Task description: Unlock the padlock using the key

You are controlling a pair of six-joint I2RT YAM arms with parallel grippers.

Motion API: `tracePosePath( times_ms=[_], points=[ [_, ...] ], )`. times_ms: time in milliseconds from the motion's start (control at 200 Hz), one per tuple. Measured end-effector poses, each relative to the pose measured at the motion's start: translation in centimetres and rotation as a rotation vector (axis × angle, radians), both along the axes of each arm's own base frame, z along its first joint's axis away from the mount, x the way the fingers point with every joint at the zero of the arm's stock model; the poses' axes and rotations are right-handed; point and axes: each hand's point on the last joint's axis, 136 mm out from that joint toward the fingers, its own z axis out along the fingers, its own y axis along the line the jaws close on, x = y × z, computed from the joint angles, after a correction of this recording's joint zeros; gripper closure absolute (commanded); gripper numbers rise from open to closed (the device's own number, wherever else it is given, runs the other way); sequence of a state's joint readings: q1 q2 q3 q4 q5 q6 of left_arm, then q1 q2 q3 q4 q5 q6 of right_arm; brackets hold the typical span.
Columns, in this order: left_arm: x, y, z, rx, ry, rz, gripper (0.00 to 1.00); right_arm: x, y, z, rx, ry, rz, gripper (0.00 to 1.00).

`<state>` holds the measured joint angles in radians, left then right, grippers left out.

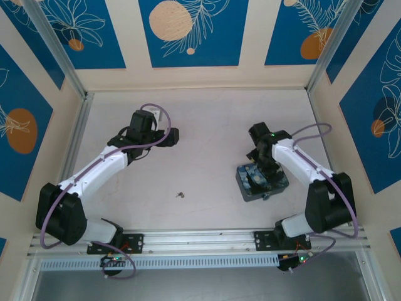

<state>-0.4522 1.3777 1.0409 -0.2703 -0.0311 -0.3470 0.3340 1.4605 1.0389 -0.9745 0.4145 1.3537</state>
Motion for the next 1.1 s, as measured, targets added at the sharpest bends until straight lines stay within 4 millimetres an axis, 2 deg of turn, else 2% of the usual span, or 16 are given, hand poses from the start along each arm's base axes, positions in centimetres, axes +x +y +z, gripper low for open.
tracePosePath(
  times_ms=[160,280,350,410,475,540,630,745,890,955,1025,1100],
  points=[
    [0.0,-0.1,0.0,-0.012,0.005,0.011,0.0,4.4,5.9,0.5,0.045,-0.018,0.098,0.01],
    [-0.2,0.0,0.1,-0.022,0.006,0.023,0.0,8.7,12.6,1.6,0.135,-0.102,0.213,0.01],
    [-0.5,0.3,0.3,-0.028,0.003,0.035,0.0,10.3,15.8,2.6,0.18,-0.153,0.279,0.01],
    [-0.9,0.6,0.4,-0.035,0.0,0.045,0.0,10.9,17.6,3.8,0.211,-0.191,0.33,0.01],
    [-1.4,0.9,0.4,-0.045,-0.001,0.06,0.0,11.4,18.4,4.9,0.234,-0.223,0.37,0.01],
    [-1.9,1.3,0.5,-0.058,-0.002,0.074,0.0,11.8,18.3,5.4,0.248,-0.243,0.395,0.01],
    [-2.5,1.6,0.5,-0.08,0.002,0.092,0.0,12.9,17.0,5.8,0.263,-0.267,0.417,0.0],
    [-2.9,1.8,0.3,-0.103,0.015,0.113,0.0,14.2,13.5,5.0,0.274,-0.286,0.417,0.01],
    [-3.1,1.6,0.1,-0.125,0.028,0.126,0.0,15.7,8.4,2.4,0.275,-0.299,0.405,0.02],
    [-3.3,1.3,0.1,-0.134,0.032,0.125,0.0,16.2,6.8,1.5,0.286,-0.313,0.407,0.02],
    [-3.5,0.9,0.1,-0.14,0.037,0.119,0.0,16.6,6.0,1.0,0.314,-0.338,0.419,0.03],
    [-3.7,0.4,0.1,-0.151,0.043,0.114,0.0,17.1,6.2,1.1,0.361,-0.373,0.437,0.05]
  ],
)
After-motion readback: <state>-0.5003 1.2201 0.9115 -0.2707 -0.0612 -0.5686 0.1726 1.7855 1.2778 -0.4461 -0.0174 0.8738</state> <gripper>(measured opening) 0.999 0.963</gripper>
